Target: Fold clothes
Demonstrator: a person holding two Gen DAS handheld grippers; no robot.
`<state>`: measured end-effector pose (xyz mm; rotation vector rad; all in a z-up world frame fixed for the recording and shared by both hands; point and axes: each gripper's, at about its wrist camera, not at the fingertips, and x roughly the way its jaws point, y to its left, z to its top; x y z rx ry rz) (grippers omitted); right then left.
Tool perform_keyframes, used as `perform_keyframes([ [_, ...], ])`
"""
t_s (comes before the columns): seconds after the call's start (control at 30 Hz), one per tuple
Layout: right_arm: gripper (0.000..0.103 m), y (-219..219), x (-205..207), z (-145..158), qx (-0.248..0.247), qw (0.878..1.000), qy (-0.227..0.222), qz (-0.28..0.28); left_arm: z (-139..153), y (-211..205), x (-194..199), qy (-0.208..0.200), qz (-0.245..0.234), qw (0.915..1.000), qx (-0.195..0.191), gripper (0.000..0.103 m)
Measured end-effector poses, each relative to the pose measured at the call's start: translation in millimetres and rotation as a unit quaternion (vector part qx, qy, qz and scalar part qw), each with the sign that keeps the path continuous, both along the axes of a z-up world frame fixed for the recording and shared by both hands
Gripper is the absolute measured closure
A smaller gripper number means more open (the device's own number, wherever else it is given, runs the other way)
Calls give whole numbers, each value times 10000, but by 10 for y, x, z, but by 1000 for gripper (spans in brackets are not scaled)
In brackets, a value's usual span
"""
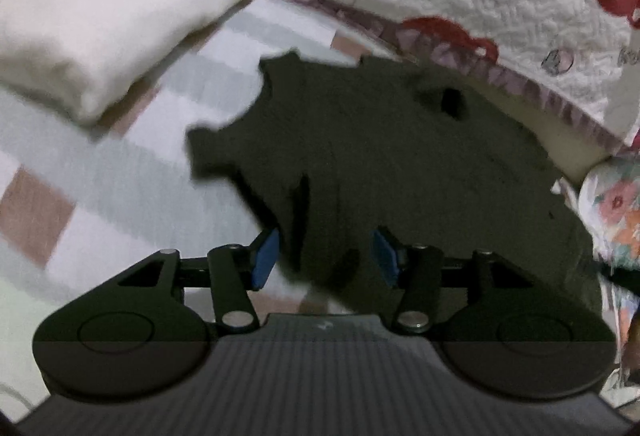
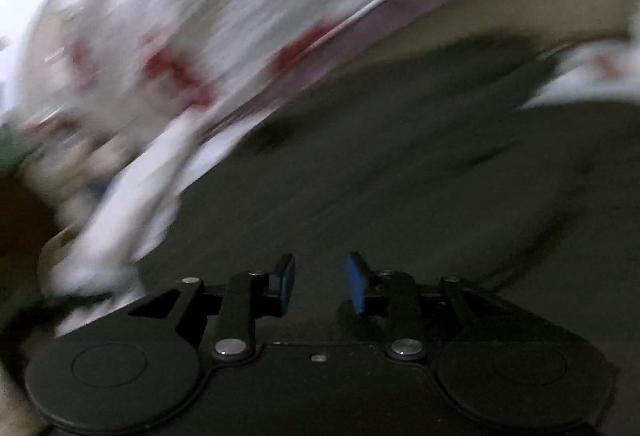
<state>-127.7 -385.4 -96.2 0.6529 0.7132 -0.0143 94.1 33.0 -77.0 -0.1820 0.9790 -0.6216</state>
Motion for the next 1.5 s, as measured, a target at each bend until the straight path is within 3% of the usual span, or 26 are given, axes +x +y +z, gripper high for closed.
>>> perform_keyframes([
  [0.07,55,213,194,-62,587,9937,148,948,-94,-31,64,66,-161,9998,-7,48],
  [0.1,55,294,299,-104,879,9877,197,1275,-141,-46,95,99,-241,9997,-10,47],
  [0.2,55,519,607,-294,1902,9630,296,1884,-283,-92,191,198,-481,9986,-21,48],
  [0.27,55,710,814,-401,2007,9549,512,2128,-373,-121,250,267,-628,9977,-40,50],
  [0.33,55,889,977,-425,1600,9554,709,2377,-416,-132,252,374,-604,9972,-216,52],
  [0.4,55,1067,1094,-422,1122,9544,832,2639,-458,-143,255,479,-576,9965,-382,67],
  [0.5,55,1308,1216,-377,331,9495,906,2985,-483,-170,293,592,-475,9963,-405,72],
  [0.6,56,1604,1405,-464,-552,9342,944,3395,-508,-196,331,705,-374,9959,-428,72],
  [0.67,43,1734,1475,-454,-535,9357,805,3394,-511,-189,345,731,-307,9958,-458,72],
  [0.8,40,1779,1468,-517,-527,9430,412,3261,-410,-162,289,327,-412,9978,-414,86],
  [0.83,46,1759,1445,-524,-508,9457,319,3194,-367,-163,263,154,-474,9975,-505,86],
  [0.87,62,1716,1427,-541,-507,9507,304,3046,-324,-177,248,36,-525,9971,-549,87],
  [0.93,84,1627,1416,-579,-344,9578,351,2832,-232,-210,220,-138,-621,9964,-553,87],
  [0.97,84,1581,1421,-600,-175,9599,410,2767,-184,-225,206,-197,-661,9962,-530,87],
  [1.03,84,1489,1448,-615,746,9547,511,2836,-95,-189,175,-213,-657,9964,-483,87],
  [1.17,84,1503,1477,-641,890,9505,742,2884,-85,-54,152,80,-516,9986,129,87],
  [1.3,84,1517,1506,-666,1033,9455,972,2930,-260,115,175,572,-83,9974,432,86],
  [1.5,84,1538,1548,-704,1245,9368,1314,2993,-197,278,251,237,269,9980,529,88],
])
